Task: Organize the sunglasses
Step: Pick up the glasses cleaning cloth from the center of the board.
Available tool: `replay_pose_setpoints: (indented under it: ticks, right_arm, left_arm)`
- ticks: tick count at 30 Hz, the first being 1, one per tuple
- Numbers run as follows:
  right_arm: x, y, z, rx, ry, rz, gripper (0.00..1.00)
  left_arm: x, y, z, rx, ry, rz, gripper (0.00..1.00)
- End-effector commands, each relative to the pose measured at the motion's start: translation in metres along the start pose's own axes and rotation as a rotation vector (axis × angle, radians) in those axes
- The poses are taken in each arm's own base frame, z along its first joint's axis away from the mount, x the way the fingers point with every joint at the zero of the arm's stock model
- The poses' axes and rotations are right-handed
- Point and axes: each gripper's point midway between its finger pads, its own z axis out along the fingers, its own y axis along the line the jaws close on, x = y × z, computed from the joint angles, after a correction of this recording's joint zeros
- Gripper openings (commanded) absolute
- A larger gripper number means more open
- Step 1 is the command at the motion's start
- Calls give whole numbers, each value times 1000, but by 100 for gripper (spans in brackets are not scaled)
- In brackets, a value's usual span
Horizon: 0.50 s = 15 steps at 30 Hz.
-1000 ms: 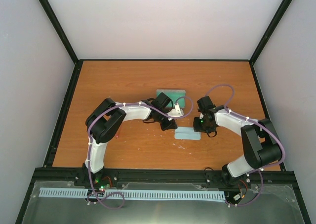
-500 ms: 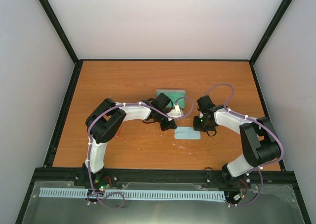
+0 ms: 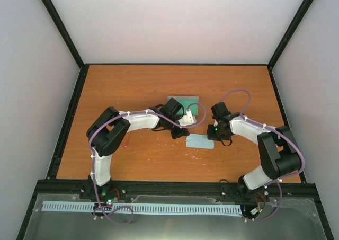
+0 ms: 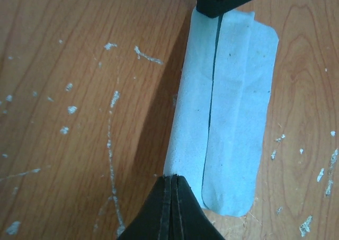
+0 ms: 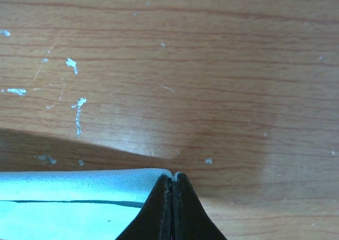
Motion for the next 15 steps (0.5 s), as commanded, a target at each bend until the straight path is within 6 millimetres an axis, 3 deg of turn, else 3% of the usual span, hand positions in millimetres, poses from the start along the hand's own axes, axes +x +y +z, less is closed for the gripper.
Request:
replay_pose_setpoints:
  ticks: [1,15]
  right_arm:
    - [-13,2,-9,-5,-67,7,3]
    - [-44,22,-25,-80,-181,-7,3]
  left_arm:
    - [-18,8,-18,-52,-51,44,1]
    - [-16,22,-33,-139,-56,52,0]
